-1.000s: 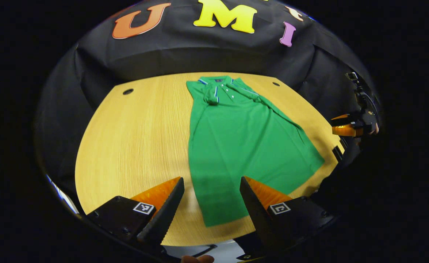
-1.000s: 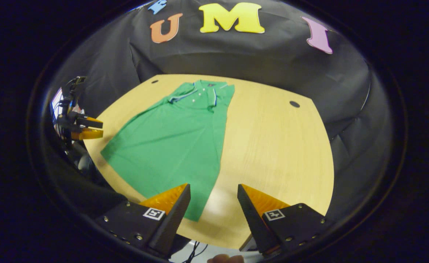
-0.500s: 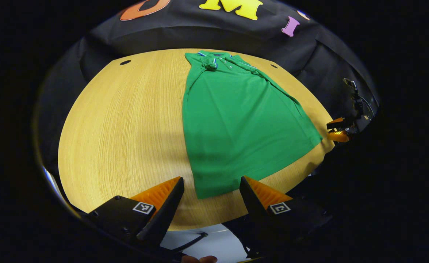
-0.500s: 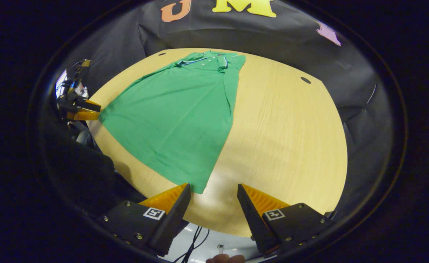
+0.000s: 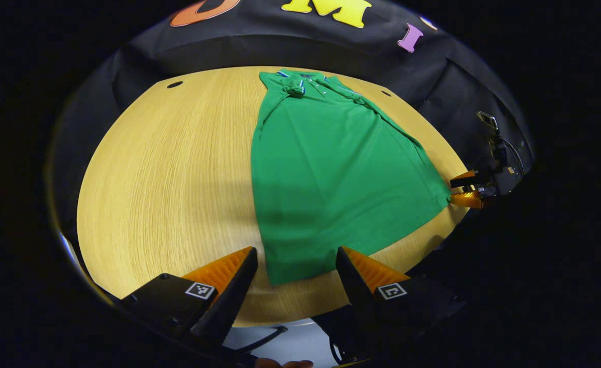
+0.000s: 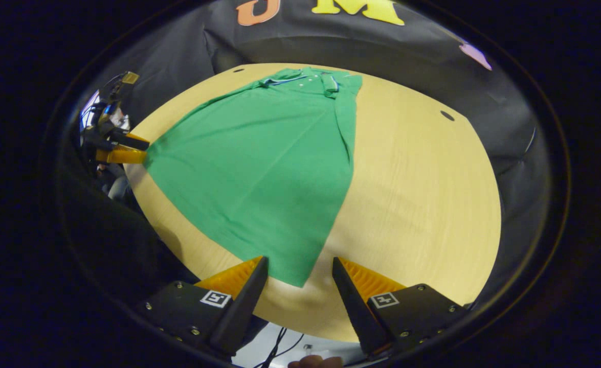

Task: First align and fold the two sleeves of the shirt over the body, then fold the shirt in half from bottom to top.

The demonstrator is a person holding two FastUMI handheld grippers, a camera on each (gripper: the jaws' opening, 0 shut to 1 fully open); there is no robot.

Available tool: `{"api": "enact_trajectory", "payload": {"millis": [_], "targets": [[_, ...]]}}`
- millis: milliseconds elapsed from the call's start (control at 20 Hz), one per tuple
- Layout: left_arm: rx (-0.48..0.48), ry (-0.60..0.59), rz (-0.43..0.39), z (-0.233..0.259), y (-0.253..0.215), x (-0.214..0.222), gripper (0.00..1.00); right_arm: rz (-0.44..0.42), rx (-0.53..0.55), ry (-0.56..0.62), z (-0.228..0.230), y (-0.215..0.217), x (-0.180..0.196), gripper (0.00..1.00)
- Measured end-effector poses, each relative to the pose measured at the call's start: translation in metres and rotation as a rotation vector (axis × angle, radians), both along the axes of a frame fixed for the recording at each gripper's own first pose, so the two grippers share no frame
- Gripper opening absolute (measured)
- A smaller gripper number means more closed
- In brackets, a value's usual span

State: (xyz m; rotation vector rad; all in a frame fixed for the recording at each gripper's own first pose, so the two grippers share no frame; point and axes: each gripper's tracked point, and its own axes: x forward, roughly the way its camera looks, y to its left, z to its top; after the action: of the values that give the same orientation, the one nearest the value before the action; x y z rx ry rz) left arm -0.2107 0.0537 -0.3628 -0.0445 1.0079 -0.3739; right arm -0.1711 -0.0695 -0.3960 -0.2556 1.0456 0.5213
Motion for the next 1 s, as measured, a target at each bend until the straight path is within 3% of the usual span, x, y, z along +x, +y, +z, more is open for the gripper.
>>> {"api": "enact_trajectory", "payload": {"millis": [300, 500, 550, 600, 650, 700, 750, 800, 850, 900, 950, 1000], "targets": [[0.044, -0.031, -0.046, -0.001, -0.014, 0.005, 0.99, 0.070, -0.014, -0.028, -0.004, 0.023, 0.014, 0.88], [0.142, -0.062, -0.080, -0.006, -0.015, 0.008, 0.99, 0.086, -0.010, -0.037, -0.005, 0.037, 0.023, 0.88], [0.166, -0.073, -0.080, -0.007, -0.011, 0.011, 0.86, 0.099, -0.004, -0.035, -0.004, 0.038, 0.021, 0.88], [0.165, -0.082, -0.079, -0.006, -0.012, 0.012, 0.82, 0.111, -0.006, -0.038, -0.002, 0.039, 0.022, 0.87], [0.163, -0.087, -0.069, -0.006, -0.014, 0.014, 0.76, 0.125, -0.003, -0.045, -0.004, 0.041, 0.021, 0.81], [0.161, -0.091, -0.056, -0.005, -0.015, 0.016, 0.73, 0.138, 0.002, -0.051, -0.003, 0.043, 0.022, 0.66], [0.162, -0.100, -0.039, -0.008, -0.017, 0.021, 0.58, 0.151, 0.004, -0.056, -0.004, 0.045, 0.021, 0.62], [0.153, -0.107, -0.021, -0.009, -0.017, 0.021, 0.54, 0.156, 0.006, -0.065, -0.005, 0.047, 0.023, 0.43], [0.144, -0.110, -0.016, -0.008, -0.019, 0.019, 0.36, 0.158, 0.008, -0.075, -0.005, 0.047, 0.025, 0.34], [0.133, -0.109, -0.015, -0.006, -0.020, 0.017, 0.33, 0.155, 0.007, -0.073, -0.005, 0.046, 0.025, 0.16], [0.107, -0.104, -0.011, -0.005, -0.022, 0.015, 0.24, 0.140, 0.015, -0.060, -0.005, 0.047, 0.027, 0.07], [0.065, -0.082, 0.005, -0.005, -0.024, 0.013, 0.21, 0.114, 0.030, -0.038, -0.004, 0.046, 0.027, 0.07]]}}
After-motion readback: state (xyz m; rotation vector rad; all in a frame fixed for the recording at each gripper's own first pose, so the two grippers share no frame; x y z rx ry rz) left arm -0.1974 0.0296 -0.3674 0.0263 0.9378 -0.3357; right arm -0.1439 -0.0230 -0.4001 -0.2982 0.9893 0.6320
